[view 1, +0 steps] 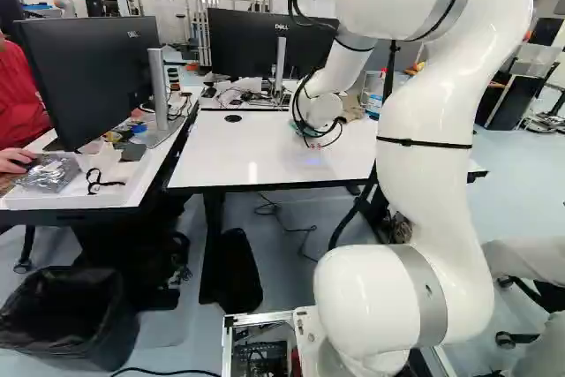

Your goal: Clean the table with the green towel

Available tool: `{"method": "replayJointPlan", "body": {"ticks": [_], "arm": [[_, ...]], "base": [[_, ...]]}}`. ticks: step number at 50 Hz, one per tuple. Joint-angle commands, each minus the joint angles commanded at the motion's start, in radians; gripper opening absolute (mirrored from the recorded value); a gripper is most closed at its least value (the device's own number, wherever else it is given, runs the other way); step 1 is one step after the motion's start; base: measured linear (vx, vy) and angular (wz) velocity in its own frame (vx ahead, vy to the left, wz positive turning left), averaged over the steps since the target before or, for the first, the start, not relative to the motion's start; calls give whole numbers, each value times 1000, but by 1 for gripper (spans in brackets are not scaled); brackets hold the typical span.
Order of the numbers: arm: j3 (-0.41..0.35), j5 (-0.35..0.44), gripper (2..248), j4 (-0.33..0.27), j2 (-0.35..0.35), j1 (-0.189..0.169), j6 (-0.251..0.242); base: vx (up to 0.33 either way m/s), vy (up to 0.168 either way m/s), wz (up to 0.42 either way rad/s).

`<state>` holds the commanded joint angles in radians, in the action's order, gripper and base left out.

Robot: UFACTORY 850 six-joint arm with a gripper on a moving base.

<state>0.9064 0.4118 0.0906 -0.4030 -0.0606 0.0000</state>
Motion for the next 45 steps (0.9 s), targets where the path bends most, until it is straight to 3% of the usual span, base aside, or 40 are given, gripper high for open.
{"method": "replayJointPlan", "body": {"ticks": [14,45], "arm": [[-52,0,48,0,41,24,0],[-30,0,48,0,24,112,0]], "base": [[0,-1,-5],[0,0,0]]}}
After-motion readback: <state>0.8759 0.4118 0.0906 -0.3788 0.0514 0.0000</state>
